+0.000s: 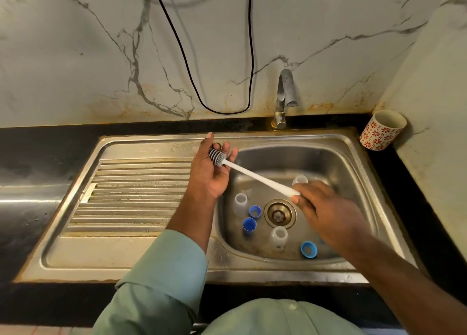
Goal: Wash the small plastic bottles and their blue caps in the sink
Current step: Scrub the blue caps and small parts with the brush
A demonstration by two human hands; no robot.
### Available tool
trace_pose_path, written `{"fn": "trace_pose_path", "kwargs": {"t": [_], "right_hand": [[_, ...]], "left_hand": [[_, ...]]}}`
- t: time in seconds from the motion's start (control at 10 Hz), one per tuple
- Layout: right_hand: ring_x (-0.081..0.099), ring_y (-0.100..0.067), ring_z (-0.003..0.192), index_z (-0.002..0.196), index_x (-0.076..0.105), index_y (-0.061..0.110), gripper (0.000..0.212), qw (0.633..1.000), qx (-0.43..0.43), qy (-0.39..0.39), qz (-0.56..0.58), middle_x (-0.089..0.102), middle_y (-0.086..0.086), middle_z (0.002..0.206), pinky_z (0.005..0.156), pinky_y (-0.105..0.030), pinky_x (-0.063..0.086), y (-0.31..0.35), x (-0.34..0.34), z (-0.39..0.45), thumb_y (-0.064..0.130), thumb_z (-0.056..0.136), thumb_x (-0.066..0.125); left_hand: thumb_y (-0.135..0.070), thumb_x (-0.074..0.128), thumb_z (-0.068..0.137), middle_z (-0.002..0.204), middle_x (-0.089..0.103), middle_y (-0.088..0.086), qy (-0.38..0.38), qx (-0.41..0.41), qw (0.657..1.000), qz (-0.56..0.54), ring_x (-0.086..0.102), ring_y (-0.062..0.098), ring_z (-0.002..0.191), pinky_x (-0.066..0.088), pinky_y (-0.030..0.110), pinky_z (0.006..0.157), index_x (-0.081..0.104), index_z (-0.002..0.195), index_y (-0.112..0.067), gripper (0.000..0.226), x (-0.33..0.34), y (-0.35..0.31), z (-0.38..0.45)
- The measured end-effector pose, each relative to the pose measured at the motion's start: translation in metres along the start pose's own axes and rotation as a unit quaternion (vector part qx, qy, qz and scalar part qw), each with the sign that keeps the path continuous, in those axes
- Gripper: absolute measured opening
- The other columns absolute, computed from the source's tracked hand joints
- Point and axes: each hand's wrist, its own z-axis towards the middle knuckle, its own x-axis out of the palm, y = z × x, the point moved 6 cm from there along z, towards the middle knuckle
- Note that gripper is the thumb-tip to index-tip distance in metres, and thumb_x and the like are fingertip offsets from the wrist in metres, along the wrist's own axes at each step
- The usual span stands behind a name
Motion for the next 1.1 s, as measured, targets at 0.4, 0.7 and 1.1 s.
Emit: {"fn": "trace_pose_path", "kwargs": {"t": [0.4, 0.7, 1.1], "right_hand": [[0.062, -0.007, 0.082, 0.119, 0.051, 0.037, 0.028, 0.999, 0.03, -0.013, -0.043, 0.061, 0.015, 0.105, 0.071, -0.028, 0.054, 0.02, 0.002, -0.004, 0.049, 0.094, 0.054], [0.057, -0.004, 0.062, 0.109, 0.064, 0.02, 0.024, 0.983, 0.052, 0.085, 0.155, 0.066, -0.001, 0.08, 0.058, -0.024, 0.049, 0.002, 0.007, 0.002, 0.039, 0.098, 0.052], [0.056, -0.005, 0.055, 0.094, 0.058, 0.03, 0.028, 0.994, 0.072, 0.028, 0.079, 0.062, 0.005, 0.068, 0.054, -0.025, 0.043, 0.008, 0.001, 0.001, 0.053, 0.097, 0.042]], "left_hand": [[-0.036, 0.065, 0.093, 0.06, 0.054, -0.001, -0.034, 0.013, 0.999, -0.033, 0.062, 0.014, 0.059, 0.054, 0.044, 0.095, 0.056, 0.072, -0.016, 0.03, -0.003, -0.017, -0.003], [-0.022, 0.066, 0.092, 0.057, 0.052, -0.002, 0.0, 0.018, 1.0, -0.018, 0.057, 0.01, 0.053, 0.055, 0.042, 0.093, 0.058, 0.073, -0.015, 0.022, 0.013, -0.019, -0.008], [-0.028, 0.069, 0.09, 0.058, 0.054, -0.003, -0.02, 0.022, 0.999, -0.024, 0.06, 0.011, 0.055, 0.054, 0.045, 0.095, 0.058, 0.073, -0.017, 0.023, 0.01, -0.019, -0.006]]}}
